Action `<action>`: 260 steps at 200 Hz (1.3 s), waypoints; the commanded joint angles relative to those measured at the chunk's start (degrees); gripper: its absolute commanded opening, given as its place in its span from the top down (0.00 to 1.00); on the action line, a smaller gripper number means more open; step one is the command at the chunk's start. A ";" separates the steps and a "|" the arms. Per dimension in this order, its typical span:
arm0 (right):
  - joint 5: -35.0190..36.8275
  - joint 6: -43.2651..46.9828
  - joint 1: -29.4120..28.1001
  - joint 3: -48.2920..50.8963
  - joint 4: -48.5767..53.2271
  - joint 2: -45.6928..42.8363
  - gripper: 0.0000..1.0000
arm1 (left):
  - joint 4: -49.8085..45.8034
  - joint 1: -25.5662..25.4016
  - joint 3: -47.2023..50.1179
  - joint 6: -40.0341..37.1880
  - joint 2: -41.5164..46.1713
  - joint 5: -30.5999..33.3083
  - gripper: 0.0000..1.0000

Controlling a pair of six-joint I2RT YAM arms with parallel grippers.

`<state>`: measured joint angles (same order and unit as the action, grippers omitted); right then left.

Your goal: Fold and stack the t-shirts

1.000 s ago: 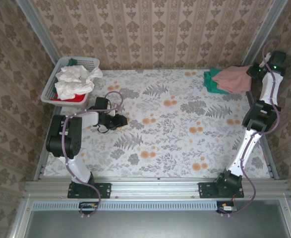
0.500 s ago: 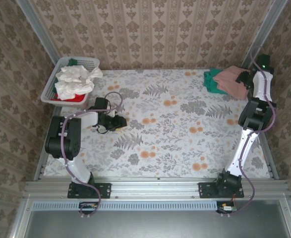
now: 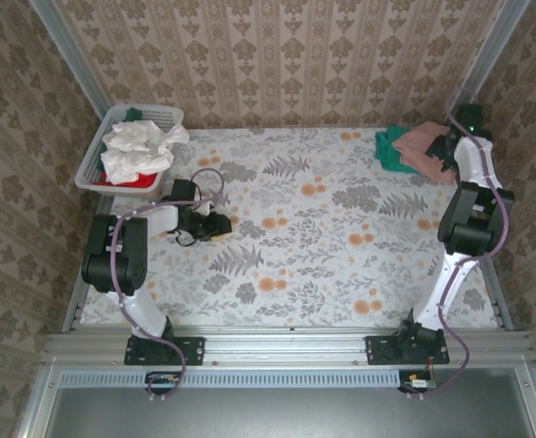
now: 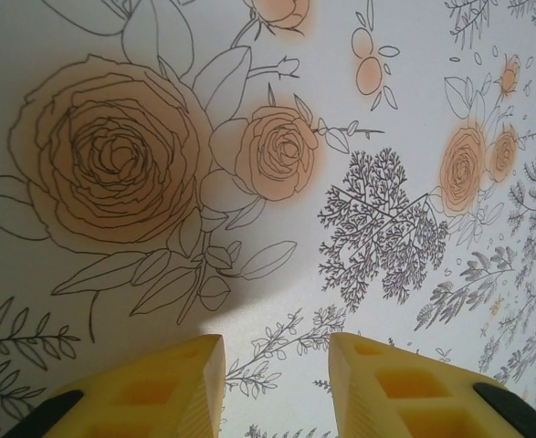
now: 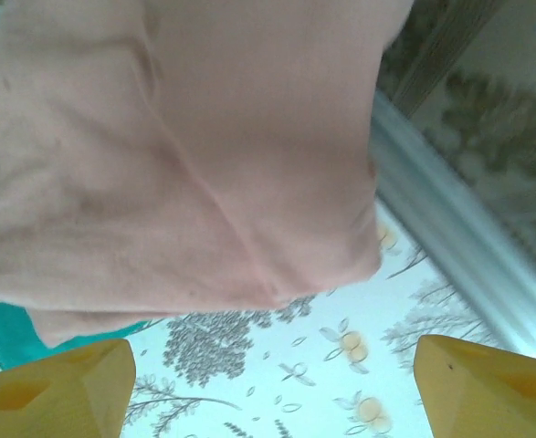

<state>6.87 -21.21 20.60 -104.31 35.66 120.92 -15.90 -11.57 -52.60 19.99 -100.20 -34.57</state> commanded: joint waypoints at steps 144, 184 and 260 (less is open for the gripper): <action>11.64 -4.28 -10.25 -54.33 16.18 36.33 0.22 | -2.55 2.21 -1.10 -3.88 0.28 -1.82 0.64; 3.89 -1.35 -9.18 -53.10 17.55 37.21 0.29 | -2.52 2.55 -1.00 -3.90 0.33 -1.82 0.64; -0.21 1.95 -8.56 -48.22 21.02 32.46 0.68 | -3.00 3.40 -0.70 -4.26 1.43 -1.82 0.65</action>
<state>9.58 -20.88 12.19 -154.80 52.51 157.36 -17.82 -8.58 -52.80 17.26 -100.20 -35.42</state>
